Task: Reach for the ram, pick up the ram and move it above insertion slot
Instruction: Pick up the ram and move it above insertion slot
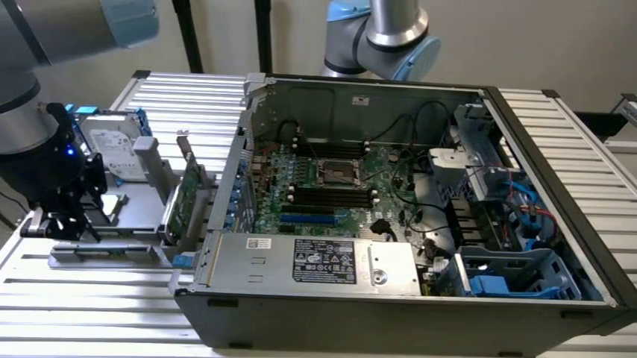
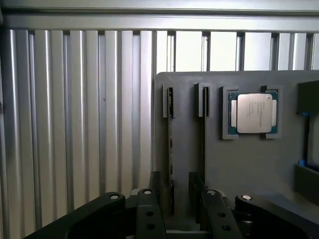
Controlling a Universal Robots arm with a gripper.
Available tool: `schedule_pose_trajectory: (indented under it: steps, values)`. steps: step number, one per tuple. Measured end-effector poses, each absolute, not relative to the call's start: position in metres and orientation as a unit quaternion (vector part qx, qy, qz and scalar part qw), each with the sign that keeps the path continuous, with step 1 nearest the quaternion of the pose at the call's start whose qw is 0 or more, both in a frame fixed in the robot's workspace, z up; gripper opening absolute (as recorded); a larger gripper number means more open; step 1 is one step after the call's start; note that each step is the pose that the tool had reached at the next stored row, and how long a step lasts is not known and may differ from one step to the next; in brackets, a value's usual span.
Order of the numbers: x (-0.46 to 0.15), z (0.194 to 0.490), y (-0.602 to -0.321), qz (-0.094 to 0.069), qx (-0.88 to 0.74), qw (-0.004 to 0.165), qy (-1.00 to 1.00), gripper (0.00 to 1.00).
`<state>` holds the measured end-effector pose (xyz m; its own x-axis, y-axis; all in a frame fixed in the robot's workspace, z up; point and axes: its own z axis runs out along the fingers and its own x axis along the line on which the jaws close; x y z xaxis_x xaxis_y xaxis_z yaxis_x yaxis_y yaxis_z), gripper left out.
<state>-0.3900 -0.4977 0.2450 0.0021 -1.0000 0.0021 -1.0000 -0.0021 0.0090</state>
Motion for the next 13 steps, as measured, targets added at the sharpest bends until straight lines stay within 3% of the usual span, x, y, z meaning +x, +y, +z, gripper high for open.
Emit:
schedule_pose_trajectory:
  steps: [13]
  values:
    - [-0.391,0.221,-0.5,-0.002,0.707,0.004,-0.707,0.36]
